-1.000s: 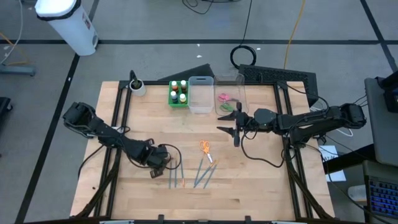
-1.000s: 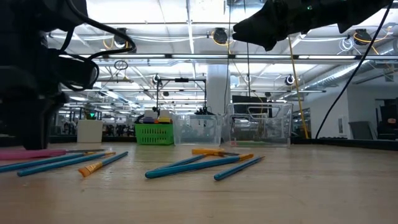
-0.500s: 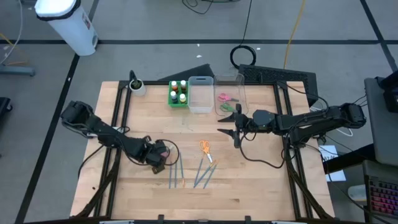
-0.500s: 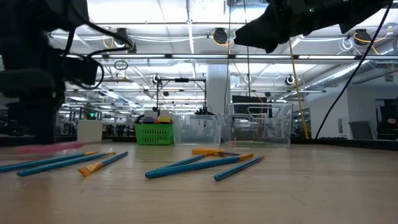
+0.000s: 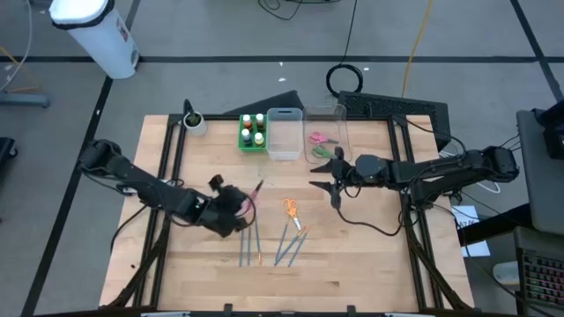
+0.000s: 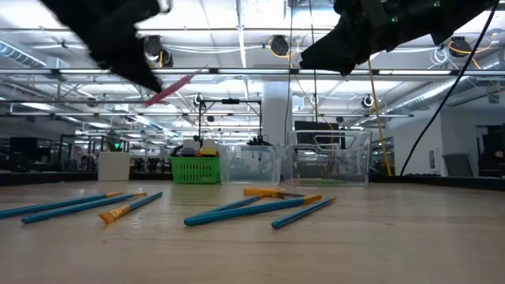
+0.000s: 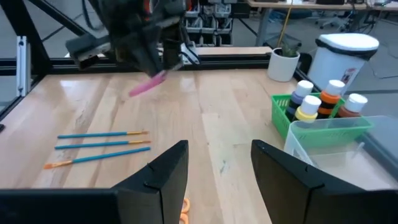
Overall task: Pick & Place Paint Supplies
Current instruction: Put the pink scissors into the transparent bin
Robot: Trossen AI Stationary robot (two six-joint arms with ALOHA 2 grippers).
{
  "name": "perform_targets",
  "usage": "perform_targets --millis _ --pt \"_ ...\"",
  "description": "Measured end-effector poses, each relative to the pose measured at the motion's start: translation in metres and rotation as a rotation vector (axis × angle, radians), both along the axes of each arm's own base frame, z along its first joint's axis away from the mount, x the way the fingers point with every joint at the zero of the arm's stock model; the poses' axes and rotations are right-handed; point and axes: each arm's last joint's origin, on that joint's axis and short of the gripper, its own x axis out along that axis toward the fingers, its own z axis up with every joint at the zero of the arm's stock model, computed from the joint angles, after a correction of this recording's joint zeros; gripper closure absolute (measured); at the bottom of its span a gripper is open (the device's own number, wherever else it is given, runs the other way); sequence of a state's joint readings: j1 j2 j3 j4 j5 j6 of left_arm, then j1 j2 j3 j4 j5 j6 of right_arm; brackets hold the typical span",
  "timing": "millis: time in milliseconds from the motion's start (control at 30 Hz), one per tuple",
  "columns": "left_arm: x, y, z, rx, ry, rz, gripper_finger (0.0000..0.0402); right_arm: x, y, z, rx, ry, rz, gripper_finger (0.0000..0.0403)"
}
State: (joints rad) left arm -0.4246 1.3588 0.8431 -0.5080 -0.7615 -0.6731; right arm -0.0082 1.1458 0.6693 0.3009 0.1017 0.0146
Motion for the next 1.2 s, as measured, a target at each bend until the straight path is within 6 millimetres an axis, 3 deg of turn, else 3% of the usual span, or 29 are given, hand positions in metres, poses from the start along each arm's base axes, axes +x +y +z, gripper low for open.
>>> perform_targets --millis 300,567,767,1200 --pt "0.043 0.044 0.036 0.387 -0.166 -0.028 0.0399 0.004 -0.010 -0.001 0.050 -0.025 -0.056 0.0232" --pt "0.059 0.074 0.048 0.497 -0.232 -0.002 0.0399 0.029 -0.014 -0.015 -0.063 -0.109 -0.038 0.0162" --pt "0.073 0.074 0.040 0.581 -0.215 -0.038 0.0400 0.048 -0.021 -0.024 -0.032 -0.265 -0.071 0.0127" --pt "0.083 0.064 0.017 0.613 -0.122 -0.052 0.0400 0.067 -0.024 -0.031 0.062 -0.342 -0.081 0.0134"
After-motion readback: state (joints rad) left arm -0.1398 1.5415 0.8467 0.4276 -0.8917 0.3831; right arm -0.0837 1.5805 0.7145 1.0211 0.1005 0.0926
